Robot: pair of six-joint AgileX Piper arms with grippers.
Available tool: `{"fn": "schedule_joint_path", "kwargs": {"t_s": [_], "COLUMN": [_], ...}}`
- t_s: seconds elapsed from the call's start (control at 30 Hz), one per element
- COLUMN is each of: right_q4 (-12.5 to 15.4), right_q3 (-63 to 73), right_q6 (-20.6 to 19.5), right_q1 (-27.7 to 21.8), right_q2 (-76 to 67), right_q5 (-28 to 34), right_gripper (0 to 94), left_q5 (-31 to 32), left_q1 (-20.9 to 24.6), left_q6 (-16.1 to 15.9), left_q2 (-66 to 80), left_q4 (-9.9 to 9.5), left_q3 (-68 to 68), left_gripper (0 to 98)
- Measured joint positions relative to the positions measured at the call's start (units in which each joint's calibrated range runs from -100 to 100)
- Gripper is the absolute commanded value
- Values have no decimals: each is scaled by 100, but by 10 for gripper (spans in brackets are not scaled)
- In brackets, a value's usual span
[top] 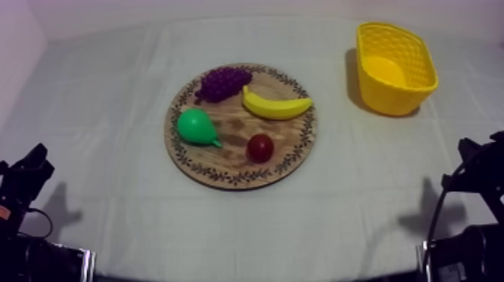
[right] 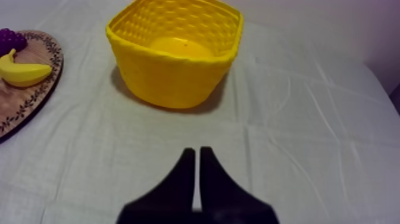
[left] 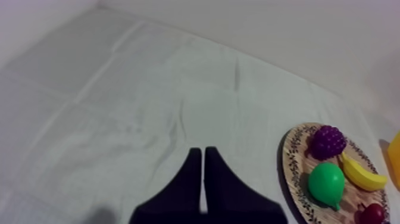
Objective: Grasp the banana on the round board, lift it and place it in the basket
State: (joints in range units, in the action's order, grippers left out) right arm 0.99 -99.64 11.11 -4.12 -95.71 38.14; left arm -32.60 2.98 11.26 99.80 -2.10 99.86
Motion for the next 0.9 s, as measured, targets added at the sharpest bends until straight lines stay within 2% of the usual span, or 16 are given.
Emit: {"fn": "schedule_joint_path", "kwargs": {"t_s": [0.7,0.9], "right_q4": [0,0], "right_q3": [0,0], "right_q6": [-11,-307], "right_q1": [0,58], "right_q2": [0,0], "right_q5": [0,0], "right_gripper": [5,5], "left_q5": [0,0], "left_q1": [0,0], "left_q6": [0,0], "left_q2": [0,0], "left_q4": [0,0], "left_q3": [0,0], "left_gripper": [1,1]}}
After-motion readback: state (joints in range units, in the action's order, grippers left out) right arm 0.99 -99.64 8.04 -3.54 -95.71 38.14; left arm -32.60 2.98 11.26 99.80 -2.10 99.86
